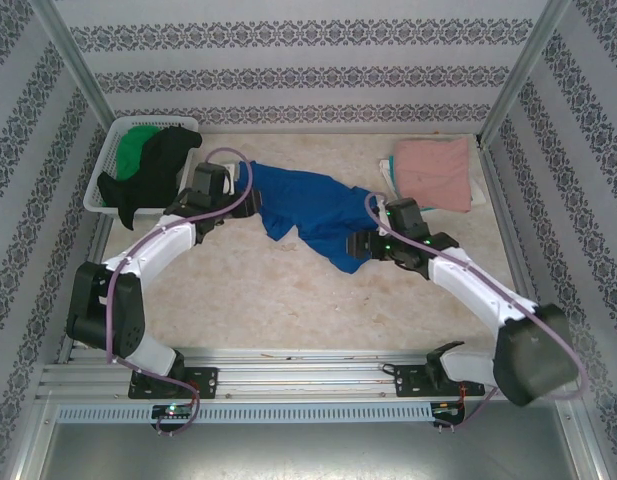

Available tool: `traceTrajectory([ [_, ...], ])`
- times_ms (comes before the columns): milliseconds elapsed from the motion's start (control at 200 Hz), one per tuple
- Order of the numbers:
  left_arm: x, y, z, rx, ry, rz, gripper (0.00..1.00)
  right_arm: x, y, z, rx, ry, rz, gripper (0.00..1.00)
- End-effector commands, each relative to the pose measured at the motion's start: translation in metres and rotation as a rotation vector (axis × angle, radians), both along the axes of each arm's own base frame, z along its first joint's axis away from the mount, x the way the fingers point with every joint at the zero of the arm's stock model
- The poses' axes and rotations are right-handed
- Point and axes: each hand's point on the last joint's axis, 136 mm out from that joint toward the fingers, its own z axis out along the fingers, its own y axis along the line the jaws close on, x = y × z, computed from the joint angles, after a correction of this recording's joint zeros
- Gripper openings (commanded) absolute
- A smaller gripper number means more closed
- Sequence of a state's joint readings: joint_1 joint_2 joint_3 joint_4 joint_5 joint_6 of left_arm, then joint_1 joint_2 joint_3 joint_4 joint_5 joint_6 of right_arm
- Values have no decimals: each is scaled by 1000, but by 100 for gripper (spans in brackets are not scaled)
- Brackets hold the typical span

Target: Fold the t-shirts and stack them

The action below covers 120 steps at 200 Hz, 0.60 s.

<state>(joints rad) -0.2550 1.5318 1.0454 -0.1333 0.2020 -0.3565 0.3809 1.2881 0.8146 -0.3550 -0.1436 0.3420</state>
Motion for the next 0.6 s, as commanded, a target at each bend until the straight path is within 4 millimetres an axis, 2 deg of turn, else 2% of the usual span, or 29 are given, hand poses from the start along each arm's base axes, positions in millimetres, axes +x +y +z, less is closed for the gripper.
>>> traceTrajectory([
  [0,-4,-28,0,-89,-31,-71,63,18,3,-3,-54,-13,-20,90],
  [135,-8,-59,-45,-99,81,-159,57,20,10,-25,-116,42,-5,90],
  [305,-1,-71,-89,-112,170,-180,55,13,16,-54,-168,114,-5,90],
  [390,0,-78,-102,-117,203,-203,54,10,14,-65,-191,137,-20,88],
  [505,2,-80,-115,-105,230,-213,52,11,11,-71,-214,151,-41,80],
  [595,4,-80,-117,-90,237,-215,40,13,8,-72,-239,157,-50,71],
])
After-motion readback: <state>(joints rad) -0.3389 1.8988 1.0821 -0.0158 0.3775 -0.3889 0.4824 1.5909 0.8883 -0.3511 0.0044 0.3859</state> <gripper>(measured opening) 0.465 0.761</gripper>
